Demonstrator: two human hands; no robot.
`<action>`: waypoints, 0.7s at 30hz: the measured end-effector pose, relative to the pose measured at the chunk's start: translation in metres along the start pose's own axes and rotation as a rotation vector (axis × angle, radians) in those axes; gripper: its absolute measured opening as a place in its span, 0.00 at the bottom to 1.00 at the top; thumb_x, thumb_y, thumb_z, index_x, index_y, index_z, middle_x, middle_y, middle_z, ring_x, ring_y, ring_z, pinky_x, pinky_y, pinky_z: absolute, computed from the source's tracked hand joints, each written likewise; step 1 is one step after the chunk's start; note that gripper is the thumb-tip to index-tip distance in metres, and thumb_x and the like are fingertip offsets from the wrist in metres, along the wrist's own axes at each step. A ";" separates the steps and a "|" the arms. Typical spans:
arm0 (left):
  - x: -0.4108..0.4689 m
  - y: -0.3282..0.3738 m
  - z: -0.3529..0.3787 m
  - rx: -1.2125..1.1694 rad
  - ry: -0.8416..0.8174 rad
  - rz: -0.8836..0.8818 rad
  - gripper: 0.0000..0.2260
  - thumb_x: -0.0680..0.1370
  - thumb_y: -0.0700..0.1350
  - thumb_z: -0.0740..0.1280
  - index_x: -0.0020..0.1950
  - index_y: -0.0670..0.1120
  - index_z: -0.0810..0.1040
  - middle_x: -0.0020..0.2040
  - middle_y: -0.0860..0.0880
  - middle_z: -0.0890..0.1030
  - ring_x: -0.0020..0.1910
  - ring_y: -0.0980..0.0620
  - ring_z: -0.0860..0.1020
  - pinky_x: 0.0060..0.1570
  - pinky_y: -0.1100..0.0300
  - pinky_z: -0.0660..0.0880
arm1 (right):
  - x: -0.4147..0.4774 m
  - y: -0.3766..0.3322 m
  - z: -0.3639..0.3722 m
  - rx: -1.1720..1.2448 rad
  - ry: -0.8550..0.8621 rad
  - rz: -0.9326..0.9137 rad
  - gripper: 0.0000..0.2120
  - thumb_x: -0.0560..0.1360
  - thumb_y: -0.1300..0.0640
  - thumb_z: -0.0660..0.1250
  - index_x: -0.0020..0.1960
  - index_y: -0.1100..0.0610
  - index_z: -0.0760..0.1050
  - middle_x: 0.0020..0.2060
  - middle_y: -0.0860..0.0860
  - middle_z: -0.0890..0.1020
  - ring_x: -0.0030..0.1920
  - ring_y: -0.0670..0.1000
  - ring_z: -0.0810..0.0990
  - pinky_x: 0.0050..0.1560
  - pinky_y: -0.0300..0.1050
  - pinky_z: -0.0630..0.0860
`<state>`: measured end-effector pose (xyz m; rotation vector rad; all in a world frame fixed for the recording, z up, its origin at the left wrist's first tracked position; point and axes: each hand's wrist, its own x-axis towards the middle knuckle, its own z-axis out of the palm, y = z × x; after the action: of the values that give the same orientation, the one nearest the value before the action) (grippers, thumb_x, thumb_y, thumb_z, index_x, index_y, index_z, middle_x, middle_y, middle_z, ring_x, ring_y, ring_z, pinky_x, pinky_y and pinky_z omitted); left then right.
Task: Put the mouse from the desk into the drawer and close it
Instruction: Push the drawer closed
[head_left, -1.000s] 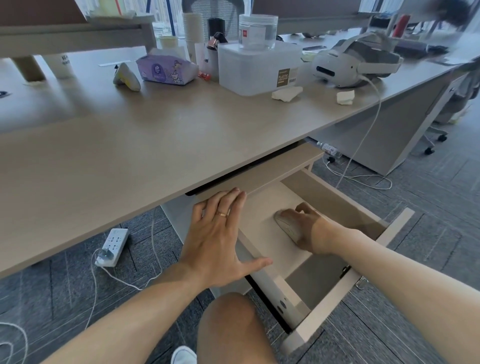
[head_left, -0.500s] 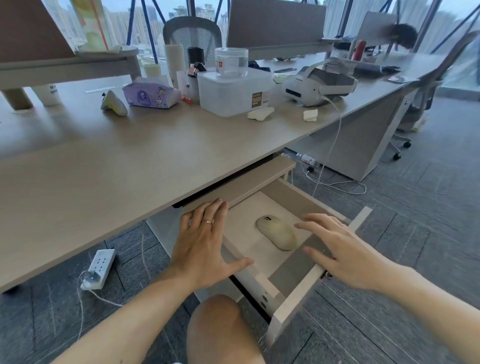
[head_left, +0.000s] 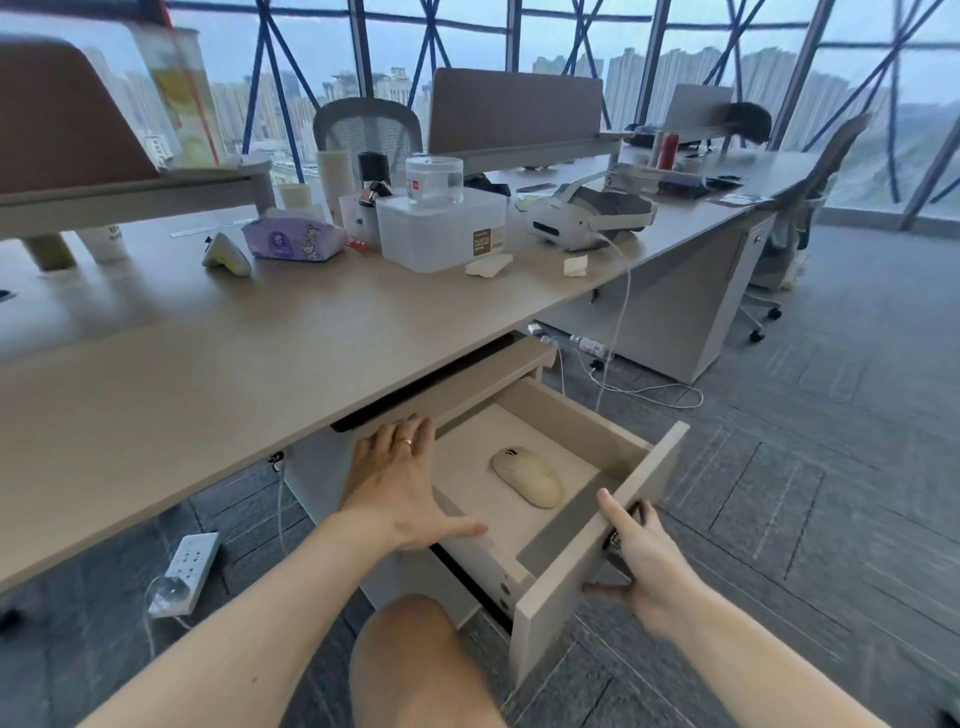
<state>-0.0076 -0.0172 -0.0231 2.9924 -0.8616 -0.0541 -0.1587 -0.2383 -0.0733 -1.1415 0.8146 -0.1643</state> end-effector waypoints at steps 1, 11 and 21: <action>0.000 0.000 -0.003 -0.008 -0.011 0.001 0.65 0.57 0.83 0.61 0.83 0.47 0.44 0.84 0.46 0.49 0.81 0.44 0.48 0.78 0.44 0.50 | 0.002 0.000 -0.002 0.015 -0.011 0.007 0.29 0.74 0.44 0.71 0.71 0.38 0.62 0.66 0.46 0.70 0.69 0.60 0.68 0.46 0.71 0.81; 0.000 0.007 -0.016 -0.066 -0.029 -0.015 0.63 0.58 0.84 0.60 0.82 0.46 0.50 0.83 0.45 0.53 0.81 0.44 0.51 0.76 0.44 0.52 | 0.019 -0.007 0.023 0.056 -0.051 0.047 0.26 0.77 0.49 0.69 0.72 0.44 0.66 0.66 0.50 0.69 0.71 0.62 0.65 0.46 0.74 0.79; 0.002 0.004 -0.010 -0.072 0.014 0.028 0.63 0.58 0.84 0.58 0.82 0.46 0.50 0.82 0.45 0.55 0.79 0.44 0.53 0.76 0.43 0.52 | 0.050 -0.012 0.075 0.079 -0.037 0.032 0.37 0.76 0.49 0.71 0.79 0.42 0.56 0.64 0.47 0.68 0.72 0.59 0.66 0.50 0.72 0.79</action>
<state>-0.0074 -0.0215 -0.0133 2.9099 -0.8800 -0.0615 -0.0713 -0.2137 -0.0747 -1.0545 0.7866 -0.1475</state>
